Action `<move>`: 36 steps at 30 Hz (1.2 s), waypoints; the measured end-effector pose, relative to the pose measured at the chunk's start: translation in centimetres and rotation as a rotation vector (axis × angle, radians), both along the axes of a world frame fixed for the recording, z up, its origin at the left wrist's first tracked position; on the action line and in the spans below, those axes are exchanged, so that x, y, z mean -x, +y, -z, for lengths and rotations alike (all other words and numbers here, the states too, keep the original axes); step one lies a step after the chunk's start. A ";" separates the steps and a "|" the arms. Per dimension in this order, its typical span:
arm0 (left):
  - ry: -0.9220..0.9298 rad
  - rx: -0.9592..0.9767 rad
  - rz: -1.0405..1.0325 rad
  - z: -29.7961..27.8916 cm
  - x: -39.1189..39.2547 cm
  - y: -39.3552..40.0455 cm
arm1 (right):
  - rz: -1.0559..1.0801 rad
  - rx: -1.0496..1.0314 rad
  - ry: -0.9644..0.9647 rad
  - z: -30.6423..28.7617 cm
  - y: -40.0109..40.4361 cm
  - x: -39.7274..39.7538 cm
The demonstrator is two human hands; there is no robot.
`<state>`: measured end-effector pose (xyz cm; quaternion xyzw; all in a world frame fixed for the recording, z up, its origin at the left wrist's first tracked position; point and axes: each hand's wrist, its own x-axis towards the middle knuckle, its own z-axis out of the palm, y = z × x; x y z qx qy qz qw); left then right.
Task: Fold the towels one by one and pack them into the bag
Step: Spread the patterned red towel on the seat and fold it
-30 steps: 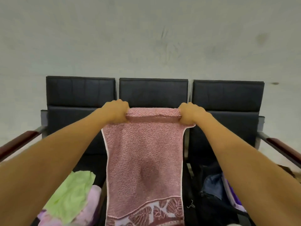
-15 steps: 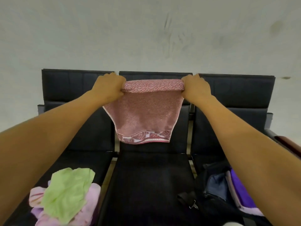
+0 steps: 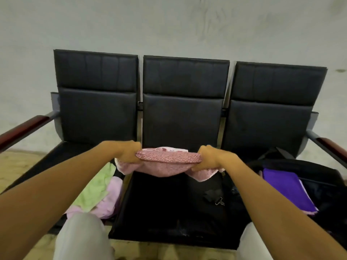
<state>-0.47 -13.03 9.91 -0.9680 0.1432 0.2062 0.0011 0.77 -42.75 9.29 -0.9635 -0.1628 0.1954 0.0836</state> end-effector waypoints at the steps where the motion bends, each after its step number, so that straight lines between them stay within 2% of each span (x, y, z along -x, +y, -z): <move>1: 0.035 -0.007 -0.002 1.2 0.9 -0.2 | -0.011 0.015 0.044 1.0 0.0 0.9; 5: 0.223 0.021 -0.019 5.9 3.0 0.0 | -0.065 0.137 0.191 3.7 0.1 3.7; 8: 0.343 0.091 0.005 8.6 4.3 -0.1 | -0.110 0.126 0.274 5.4 0.0 5.0; 14: 0.337 0.198 -0.011 12.3 5.8 0.3 | -0.068 0.097 0.311 9.5 -1.6 5.1; 17: 0.295 0.378 -0.048 12.8 6.2 0.5 | -0.079 0.056 0.285 11.0 -2.5 4.8; 19: 0.226 0.434 -0.072 13.2 6.2 0.3 | -0.086 0.018 0.280 11.5 -2.8 4.9; 21: 0.167 0.382 -0.100 13.7 6.2 0.0 | -0.077 0.003 0.307 12.5 -3.1 4.5; 25: -0.021 0.099 -0.072 15.7 5.8 -0.1 | -0.061 -0.016 0.291 15.0 -3.3 3.0; 28: -0.105 0.030 -0.042 17.0 5.3 -0.2 | -0.066 -0.061 0.292 16.5 -3.6 1.7; 33: -0.043 -0.039 0.012 19.8 4.0 0.2 | 0.005 -0.120 0.350 19.6 -4.5 0.6; 36: 0.086 0.112 -0.098 22.1 3.2 0.5 | 0.049 -0.182 0.393 22.5 -5.4 0.3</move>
